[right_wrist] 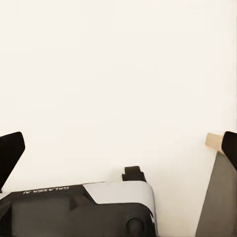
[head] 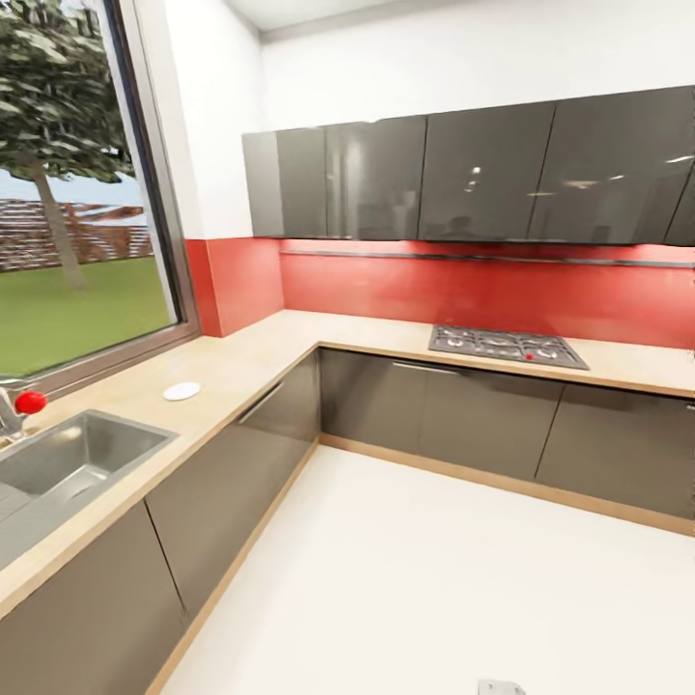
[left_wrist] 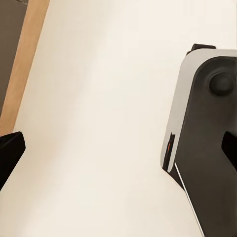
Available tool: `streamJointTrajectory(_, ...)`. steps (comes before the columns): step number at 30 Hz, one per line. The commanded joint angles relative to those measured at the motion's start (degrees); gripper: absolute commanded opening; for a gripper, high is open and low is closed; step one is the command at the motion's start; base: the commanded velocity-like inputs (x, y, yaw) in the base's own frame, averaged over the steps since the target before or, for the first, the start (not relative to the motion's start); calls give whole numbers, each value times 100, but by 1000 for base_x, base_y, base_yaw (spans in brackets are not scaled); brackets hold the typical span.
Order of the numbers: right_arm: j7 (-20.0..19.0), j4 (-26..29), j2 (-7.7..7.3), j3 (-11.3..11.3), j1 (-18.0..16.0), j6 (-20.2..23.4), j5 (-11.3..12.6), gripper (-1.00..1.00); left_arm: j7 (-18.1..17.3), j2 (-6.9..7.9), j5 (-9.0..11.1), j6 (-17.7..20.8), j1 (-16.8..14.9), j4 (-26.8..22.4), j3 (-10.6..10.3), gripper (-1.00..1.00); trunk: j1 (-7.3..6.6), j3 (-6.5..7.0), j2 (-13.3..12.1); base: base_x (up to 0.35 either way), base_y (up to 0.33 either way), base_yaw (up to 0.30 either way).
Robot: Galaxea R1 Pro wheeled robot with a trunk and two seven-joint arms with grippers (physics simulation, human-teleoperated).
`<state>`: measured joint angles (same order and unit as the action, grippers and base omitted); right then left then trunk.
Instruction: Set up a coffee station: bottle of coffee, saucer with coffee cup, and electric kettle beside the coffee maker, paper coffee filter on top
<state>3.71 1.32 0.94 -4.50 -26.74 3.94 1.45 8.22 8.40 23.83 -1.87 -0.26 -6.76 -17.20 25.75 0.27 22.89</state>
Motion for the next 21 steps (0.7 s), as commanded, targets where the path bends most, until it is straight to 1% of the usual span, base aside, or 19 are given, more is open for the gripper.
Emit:
streamJointTrajectory(1, 14, 12, -10, -40, 2, 26, 11, 100, 22, 2, 51, -15, 0, -1, -51, 100, 4, -2, 3, 182, -278, -11)
streamJointTrajectory(5, 16, 9, -53, -20, 15, 14, -92, 100, 22, 3, 51, -15, 0, -1, -48, 100, 4, -3, 3, 177, -281, -3)
streamJointTrajectory(9, 16, 8, -58, -17, 19, 11, -128, 100, 19, 9, 58, -13, 0, -1, -48, 100, 4, -3, 3, 175, -283, -1)
streamJointTrajectory(10, -18, 17, -24, -16, 27, 44, -123, 100, -4, -14, 50, -14, 5, -25, -57, 100, 4, -3, 3, 0, 0, 0)
streamJointTrajectory(13, -30, 17, 72, -16, 16, 110, -123, 100, -4, -14, 64, -14, 2, -27, -56, 100, 4, -3, 3, 0, 0, 0)
streamJointTrajectory(14, -30, 17, 75, -16, 15, 108, -124, 100, -4, -14, 67, -14, 1, -27, -56, 100, 4, -3, 3, 0, 0, 0)
streamJointTrajectory(21, -12, 17, 284, -16, 19, 101, -124, 100, 3, 20, 96, -78, -84, -94, -26, 100, 4, -3, 3, 0, 0, 0)
